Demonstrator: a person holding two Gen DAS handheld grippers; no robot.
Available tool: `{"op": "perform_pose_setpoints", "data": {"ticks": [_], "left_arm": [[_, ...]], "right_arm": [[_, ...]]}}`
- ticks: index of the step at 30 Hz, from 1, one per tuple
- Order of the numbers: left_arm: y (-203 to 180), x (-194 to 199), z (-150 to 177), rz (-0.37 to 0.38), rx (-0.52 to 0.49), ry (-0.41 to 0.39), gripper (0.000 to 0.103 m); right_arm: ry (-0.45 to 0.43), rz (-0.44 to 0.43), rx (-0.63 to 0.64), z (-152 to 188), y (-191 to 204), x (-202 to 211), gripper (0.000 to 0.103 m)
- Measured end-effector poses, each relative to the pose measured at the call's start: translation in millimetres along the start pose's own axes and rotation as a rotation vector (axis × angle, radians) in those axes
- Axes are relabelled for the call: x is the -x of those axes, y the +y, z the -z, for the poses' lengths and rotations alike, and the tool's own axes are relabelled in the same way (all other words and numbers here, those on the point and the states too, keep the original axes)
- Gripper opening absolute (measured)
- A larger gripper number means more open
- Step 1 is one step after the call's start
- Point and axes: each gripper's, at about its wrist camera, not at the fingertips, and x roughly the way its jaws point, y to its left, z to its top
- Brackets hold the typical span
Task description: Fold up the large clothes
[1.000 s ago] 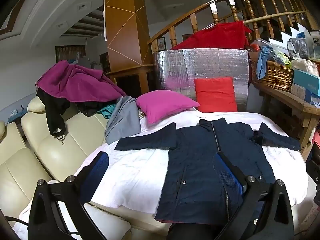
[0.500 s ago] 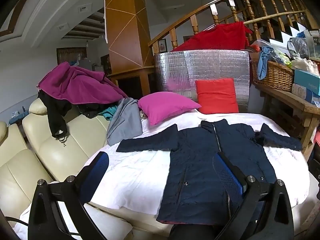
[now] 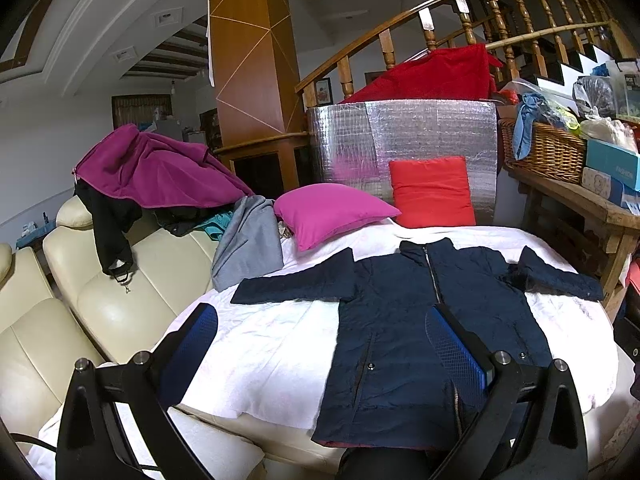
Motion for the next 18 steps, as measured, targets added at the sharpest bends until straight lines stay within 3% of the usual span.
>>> {"op": "perform_pose_setpoints", "data": {"ticks": [18], "left_arm": [[1.5, 0.6, -1.9, 0.002, 0.007, 0.005, 0.103]], "right_arm": [[0.000, 0.002, 0.005, -0.1, -1.0, 0.4, 0.103]]}}
